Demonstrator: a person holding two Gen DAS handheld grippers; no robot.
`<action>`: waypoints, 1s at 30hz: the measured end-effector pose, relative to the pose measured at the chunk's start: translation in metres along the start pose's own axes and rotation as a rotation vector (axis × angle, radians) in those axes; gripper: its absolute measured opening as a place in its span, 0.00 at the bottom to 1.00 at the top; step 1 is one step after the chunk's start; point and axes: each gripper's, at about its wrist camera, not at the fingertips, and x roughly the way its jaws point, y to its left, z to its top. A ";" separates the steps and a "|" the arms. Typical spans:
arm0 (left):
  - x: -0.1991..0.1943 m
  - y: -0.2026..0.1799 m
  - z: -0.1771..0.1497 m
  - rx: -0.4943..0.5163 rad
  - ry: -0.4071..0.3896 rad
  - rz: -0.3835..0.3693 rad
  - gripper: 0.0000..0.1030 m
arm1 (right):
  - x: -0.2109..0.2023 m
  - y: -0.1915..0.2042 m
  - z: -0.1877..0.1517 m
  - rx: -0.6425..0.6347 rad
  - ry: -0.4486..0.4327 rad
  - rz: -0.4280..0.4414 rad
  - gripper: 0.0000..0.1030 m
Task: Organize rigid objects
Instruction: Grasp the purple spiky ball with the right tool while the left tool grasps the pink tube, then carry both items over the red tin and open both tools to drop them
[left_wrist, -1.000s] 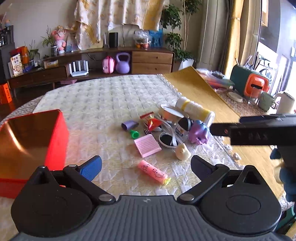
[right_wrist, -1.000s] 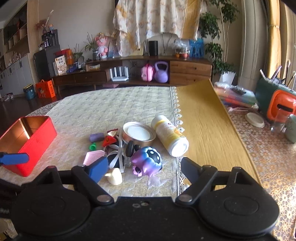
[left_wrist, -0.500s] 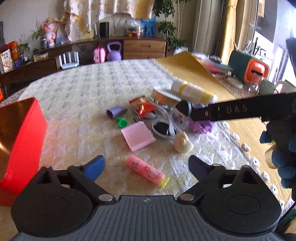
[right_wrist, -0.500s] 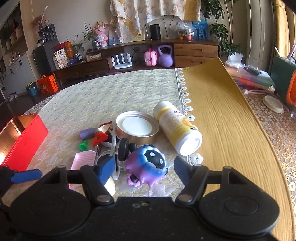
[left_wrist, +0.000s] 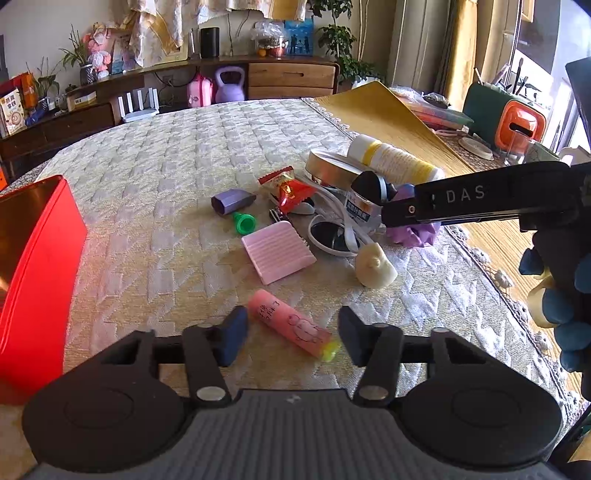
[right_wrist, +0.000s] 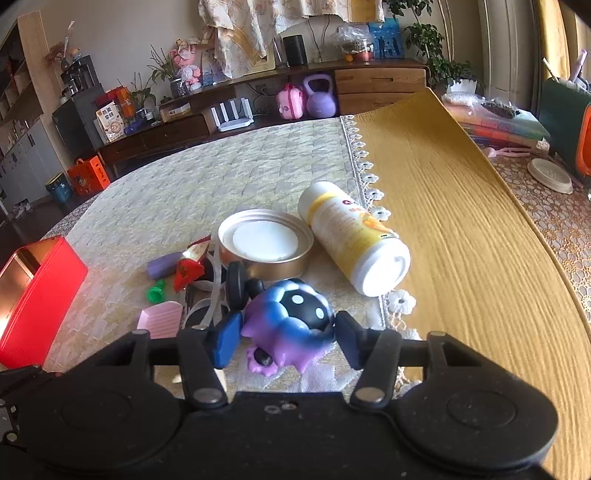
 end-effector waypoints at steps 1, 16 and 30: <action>0.000 -0.001 0.000 0.005 -0.001 0.010 0.37 | 0.000 0.000 0.000 0.002 -0.001 0.001 0.52; -0.016 0.017 -0.001 -0.029 -0.012 0.038 0.15 | -0.034 0.011 -0.017 -0.036 -0.030 -0.035 0.52; -0.097 0.060 0.010 -0.125 -0.127 0.009 0.15 | -0.088 0.077 -0.015 -0.149 -0.084 0.054 0.52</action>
